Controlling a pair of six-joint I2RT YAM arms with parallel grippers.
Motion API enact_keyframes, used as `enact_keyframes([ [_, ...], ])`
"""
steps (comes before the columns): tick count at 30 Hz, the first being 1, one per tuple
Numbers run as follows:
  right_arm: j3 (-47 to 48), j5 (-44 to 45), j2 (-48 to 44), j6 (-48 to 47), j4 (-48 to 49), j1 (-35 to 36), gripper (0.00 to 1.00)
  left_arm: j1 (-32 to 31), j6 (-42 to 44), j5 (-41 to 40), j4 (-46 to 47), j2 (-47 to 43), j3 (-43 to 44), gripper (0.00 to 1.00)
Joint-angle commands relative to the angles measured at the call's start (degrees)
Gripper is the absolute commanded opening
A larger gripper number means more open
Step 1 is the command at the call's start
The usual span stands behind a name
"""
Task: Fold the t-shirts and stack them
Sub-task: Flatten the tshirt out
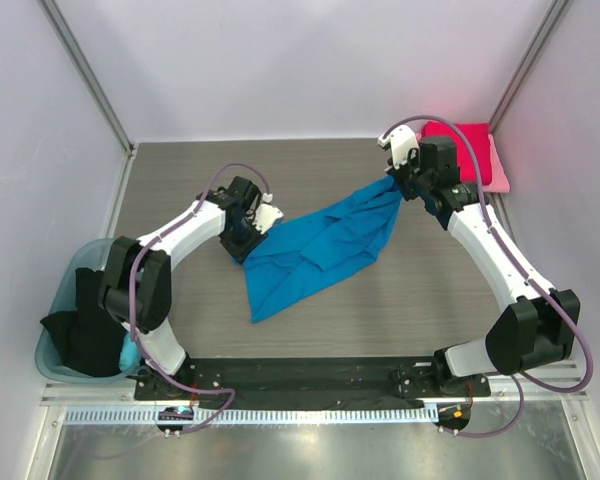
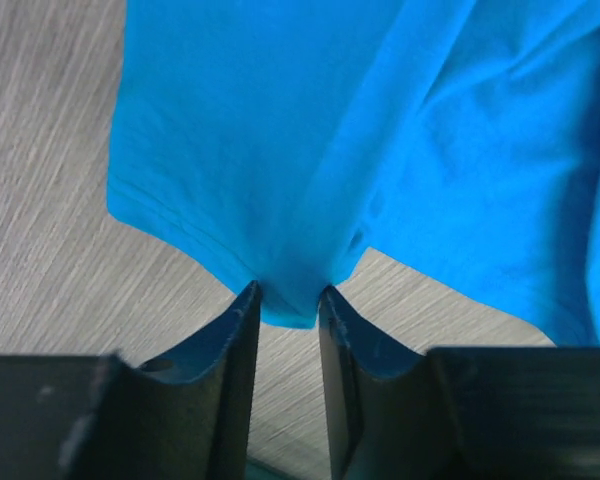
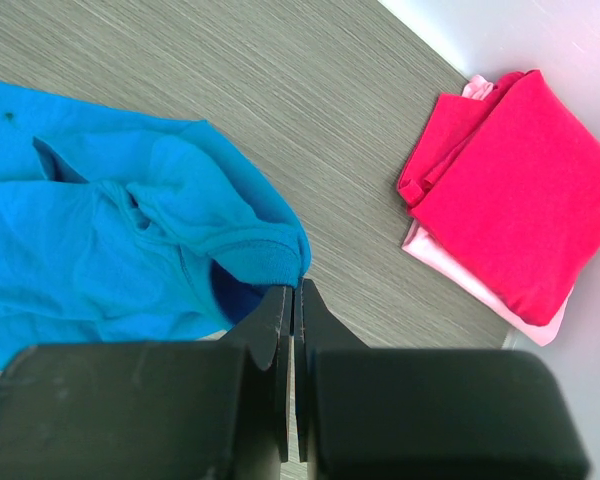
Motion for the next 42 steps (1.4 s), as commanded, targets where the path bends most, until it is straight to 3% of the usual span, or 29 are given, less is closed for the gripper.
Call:
enact_keyframes([
  [1,1.0,-0.3,-1.3,0.5,2.5,-0.3,0.01,0.0,0.1,-1.0,1.8,0.4,2.4,0.29],
  [12,0.6,-0.3,-1.2,0.5,3.1,-0.4,0.01,0.2,0.5,-0.7,-0.7,-1.9,2.0,0.07],
  [17,0.2,-0.5,-1.2,0.5,3.5,-0.4,0.01,0.1,2.2,-1.2,-2.2,-5.3,0.5,0.05],
  [23,0.2,-0.9,-0.8,1.1,4.0,-0.4,0.01,0.1,1.3,-1.0,-2.5,-3.8,-0.5,0.11],
  [27,0.2,-0.8,-1.3,1.1,4.0,-0.4,0.01,0.1,1.3,-0.6,-1.9,-2.8,-1.3,0.0],
  [29,-0.1,-0.8,-1.8,1.2,4.0,-0.4,0.01,0.1,1.1,-0.3,-2.2,-2.5,-1.2,0.0],
  [38,-1.9,-0.8,-3.6,1.1,4.0,-0.4,0.01,0.2,1.0,-1.8,-2.5,-5.2,-1.6,0.01],
  [40,-1.8,-0.8,-3.7,1.2,4.0,-0.4,0.01,0.2,0.7,-2.3,-2.3,-6.2,-1.5,0.21],
  [42,-1.8,-0.9,-3.7,1.2,4.0,-0.4,0.01,0.2,0.3,-2.5,-2.3,-6.4,-1.5,0.28],
])
